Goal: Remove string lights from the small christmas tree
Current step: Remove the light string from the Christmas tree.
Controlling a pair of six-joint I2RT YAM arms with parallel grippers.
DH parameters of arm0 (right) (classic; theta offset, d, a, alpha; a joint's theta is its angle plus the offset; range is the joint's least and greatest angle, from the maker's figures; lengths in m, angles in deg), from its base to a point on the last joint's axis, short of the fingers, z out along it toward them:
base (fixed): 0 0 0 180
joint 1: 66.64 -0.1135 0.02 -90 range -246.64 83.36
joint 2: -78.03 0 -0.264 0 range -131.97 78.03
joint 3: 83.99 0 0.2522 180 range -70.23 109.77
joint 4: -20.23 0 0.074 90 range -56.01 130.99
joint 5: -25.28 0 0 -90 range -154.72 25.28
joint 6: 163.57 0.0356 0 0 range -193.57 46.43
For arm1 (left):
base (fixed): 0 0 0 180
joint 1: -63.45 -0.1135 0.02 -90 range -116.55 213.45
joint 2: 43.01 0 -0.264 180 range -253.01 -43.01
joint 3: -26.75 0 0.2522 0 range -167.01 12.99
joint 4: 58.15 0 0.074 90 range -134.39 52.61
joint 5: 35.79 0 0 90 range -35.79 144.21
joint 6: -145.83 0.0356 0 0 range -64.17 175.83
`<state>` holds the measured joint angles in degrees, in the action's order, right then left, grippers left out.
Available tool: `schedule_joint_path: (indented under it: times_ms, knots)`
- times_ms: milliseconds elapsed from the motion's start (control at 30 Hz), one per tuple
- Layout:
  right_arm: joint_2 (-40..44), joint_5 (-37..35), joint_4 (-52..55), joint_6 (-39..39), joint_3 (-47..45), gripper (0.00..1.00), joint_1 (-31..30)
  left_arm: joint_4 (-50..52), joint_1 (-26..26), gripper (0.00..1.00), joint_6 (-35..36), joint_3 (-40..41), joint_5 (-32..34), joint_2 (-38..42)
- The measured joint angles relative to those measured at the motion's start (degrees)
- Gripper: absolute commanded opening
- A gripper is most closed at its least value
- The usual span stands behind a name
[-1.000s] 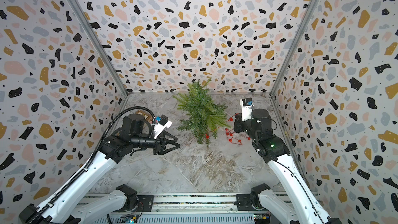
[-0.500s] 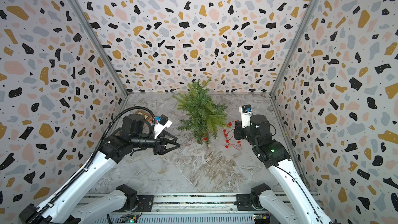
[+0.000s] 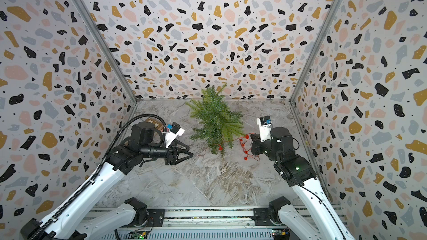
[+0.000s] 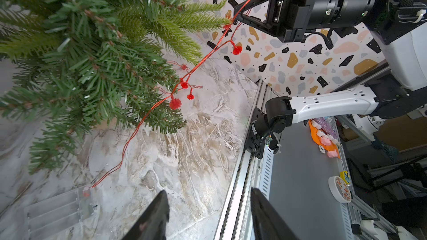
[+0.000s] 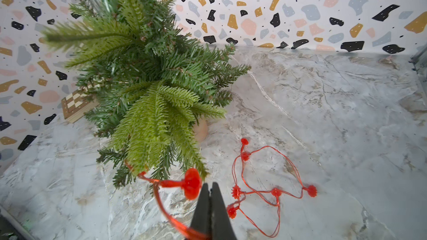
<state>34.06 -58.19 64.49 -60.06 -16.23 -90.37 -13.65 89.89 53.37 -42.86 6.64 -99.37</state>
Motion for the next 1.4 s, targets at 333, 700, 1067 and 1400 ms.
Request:
schedule_joint_path:
  times_ms: [333, 700, 1067, 1400]
  knots:
    - [-0.46, 1.01, 1.22, 0.55, -0.74, 0.0, -1.11, -0.33, 0.0, 0.56, -0.26, 0.0, 0.24, -0.31]
    - [-1.77, 1.99, 0.55, 0.72, -2.75, 0.0, -3.5, -1.64, 1.05, 0.56, -3.52, 0.59, -1.01, 0.39]
    - [-1.77, 4.7, -1.18, 0.2, -2.84, 0.0, -5.73, -7.98, 2.43, 0.56, -14.93, 7.96, 2.45, 1.42]
    - [-3.72, 8.28, -3.28, -2.01, 1.68, 0.0, -6.29, -8.26, 8.46, 0.55, 0.74, 3.32, 2.67, 2.27]
